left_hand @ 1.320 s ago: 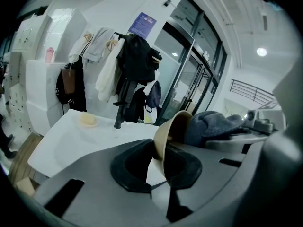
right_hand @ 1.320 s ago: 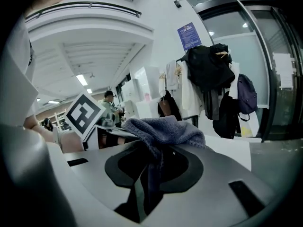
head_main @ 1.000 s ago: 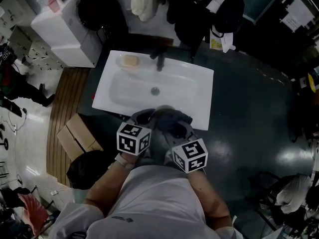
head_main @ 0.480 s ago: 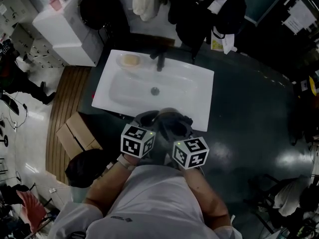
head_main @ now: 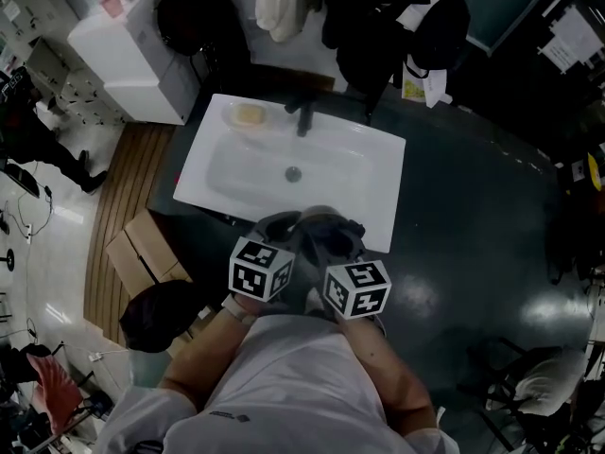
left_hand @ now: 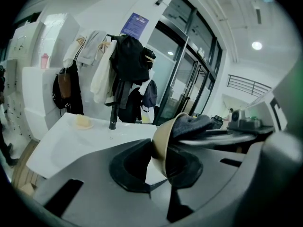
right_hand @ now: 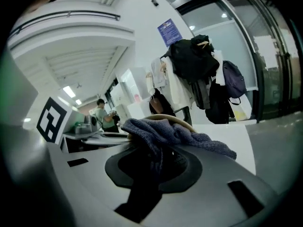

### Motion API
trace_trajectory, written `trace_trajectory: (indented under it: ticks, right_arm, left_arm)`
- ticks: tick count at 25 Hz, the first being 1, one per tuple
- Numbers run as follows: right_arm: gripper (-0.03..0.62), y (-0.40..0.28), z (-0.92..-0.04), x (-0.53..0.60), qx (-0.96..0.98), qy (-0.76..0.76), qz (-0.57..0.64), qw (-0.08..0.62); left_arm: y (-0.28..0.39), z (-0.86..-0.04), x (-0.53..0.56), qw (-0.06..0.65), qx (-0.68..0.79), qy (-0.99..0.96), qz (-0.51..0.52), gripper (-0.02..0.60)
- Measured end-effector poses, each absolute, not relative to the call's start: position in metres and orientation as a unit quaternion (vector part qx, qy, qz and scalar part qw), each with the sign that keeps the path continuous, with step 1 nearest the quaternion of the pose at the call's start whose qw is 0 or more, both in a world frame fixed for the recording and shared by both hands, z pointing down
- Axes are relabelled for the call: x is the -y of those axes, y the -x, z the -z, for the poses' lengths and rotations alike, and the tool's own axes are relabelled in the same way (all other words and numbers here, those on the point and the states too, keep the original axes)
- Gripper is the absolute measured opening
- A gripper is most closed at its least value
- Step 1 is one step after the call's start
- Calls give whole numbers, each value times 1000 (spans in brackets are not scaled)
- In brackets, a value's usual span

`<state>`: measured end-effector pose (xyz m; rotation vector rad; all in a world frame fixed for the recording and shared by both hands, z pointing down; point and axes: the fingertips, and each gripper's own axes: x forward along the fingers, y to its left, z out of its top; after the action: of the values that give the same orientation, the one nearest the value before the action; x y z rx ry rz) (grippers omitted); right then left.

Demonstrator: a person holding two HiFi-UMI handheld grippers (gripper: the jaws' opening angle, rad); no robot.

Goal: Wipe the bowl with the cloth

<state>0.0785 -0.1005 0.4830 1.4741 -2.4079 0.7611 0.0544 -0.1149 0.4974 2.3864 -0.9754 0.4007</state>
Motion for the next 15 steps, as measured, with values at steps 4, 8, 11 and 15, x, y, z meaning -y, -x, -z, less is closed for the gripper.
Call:
trace_trajectory:
  ticks: [4, 8, 11, 15]
  right_arm:
    - [82, -75, -495, 96, 830, -482, -209, 188]
    - [83, -70, -507, 92, 834, -453, -150, 278]
    - [83, -69, -509, 93, 832, -429, -96, 337]
    - [83, -62, -509, 96, 826, -384, 1, 413]
  left_arm:
    - [-53, -499, 116, 259, 367, -880, -153, 41]
    - [-54, -498, 118, 257, 367, -880, -157, 46]
    - [-54, -498, 119, 264, 367, -878, -156, 51]
    - [-47, -496, 124, 271, 369, -876, -153, 51]
